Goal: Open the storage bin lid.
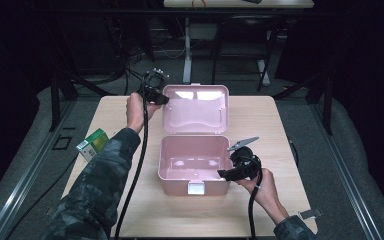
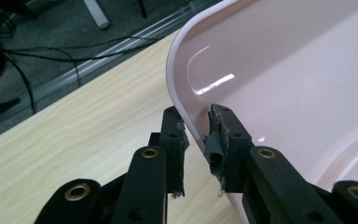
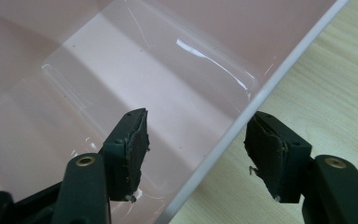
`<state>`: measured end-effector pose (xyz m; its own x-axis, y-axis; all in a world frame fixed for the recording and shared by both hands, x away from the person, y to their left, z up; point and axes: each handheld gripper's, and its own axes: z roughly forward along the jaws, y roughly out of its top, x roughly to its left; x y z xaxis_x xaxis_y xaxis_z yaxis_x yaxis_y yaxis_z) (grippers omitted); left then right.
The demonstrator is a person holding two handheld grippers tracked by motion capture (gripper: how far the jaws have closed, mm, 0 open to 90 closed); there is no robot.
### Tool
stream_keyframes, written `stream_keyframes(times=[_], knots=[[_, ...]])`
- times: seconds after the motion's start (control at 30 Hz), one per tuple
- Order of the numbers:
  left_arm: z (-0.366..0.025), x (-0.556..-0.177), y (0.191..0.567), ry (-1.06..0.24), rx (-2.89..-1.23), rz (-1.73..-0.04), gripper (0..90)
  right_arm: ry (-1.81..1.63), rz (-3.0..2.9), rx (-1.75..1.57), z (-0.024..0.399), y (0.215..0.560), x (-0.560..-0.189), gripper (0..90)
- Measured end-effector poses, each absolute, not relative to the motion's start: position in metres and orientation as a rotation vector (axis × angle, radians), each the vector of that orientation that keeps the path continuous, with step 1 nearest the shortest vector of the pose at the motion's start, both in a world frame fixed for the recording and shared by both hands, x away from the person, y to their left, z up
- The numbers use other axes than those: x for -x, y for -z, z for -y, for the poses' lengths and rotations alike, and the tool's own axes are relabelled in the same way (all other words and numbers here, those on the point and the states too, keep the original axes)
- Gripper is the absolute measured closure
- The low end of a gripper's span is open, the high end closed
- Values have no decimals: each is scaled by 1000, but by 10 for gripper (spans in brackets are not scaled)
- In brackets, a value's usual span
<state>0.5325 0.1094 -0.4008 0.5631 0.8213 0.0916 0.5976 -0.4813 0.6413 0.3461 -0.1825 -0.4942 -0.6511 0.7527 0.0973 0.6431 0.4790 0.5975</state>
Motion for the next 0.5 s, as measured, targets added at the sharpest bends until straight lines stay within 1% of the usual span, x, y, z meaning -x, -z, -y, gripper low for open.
stream_keyframes(times=[0.3, 0.5], knots=[[-109, -540, 405, -481, -2258, -1175, 758, -897, -2544, -1210, 182, 494, -346, 387], [-106, -546, 419, -492, -2307, -1217, 753, -905, -2544, -1210, 180, 494, -346, 387]])
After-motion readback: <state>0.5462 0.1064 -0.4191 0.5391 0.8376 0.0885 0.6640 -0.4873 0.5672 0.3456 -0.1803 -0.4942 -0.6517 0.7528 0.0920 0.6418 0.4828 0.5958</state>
